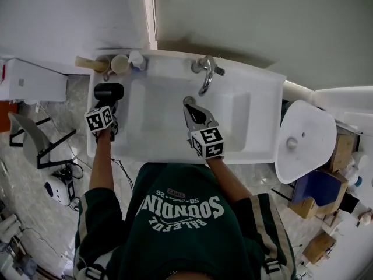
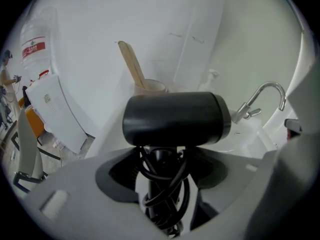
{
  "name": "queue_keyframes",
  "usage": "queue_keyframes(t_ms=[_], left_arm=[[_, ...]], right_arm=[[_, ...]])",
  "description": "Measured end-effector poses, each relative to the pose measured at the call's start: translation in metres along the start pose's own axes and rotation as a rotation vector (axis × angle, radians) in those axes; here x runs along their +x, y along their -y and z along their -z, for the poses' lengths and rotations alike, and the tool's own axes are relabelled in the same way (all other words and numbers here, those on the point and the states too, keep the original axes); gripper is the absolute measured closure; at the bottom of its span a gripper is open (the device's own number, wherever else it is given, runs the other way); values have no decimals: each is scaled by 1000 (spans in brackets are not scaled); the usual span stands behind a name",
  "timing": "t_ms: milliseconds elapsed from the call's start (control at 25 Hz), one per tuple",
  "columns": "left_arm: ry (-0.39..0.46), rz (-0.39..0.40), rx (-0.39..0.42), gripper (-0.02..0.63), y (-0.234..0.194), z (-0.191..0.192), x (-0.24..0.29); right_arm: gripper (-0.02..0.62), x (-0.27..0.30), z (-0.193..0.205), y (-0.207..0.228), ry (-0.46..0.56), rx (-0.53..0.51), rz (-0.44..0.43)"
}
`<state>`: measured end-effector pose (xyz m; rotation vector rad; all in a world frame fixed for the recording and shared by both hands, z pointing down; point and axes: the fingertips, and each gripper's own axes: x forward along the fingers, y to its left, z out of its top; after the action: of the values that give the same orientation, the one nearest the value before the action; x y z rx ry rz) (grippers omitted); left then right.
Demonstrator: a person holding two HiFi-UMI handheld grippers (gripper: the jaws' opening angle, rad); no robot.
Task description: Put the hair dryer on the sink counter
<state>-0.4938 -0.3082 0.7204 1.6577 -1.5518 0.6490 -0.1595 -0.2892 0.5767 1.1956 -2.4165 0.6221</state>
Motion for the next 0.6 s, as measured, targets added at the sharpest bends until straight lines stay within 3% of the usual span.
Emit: queue_keyframes(t_ms=[600], left_arm=[[-86,-76,30,276,-13,8,19]], right_arm=[[591,-11,12,15,-5,45,53]])
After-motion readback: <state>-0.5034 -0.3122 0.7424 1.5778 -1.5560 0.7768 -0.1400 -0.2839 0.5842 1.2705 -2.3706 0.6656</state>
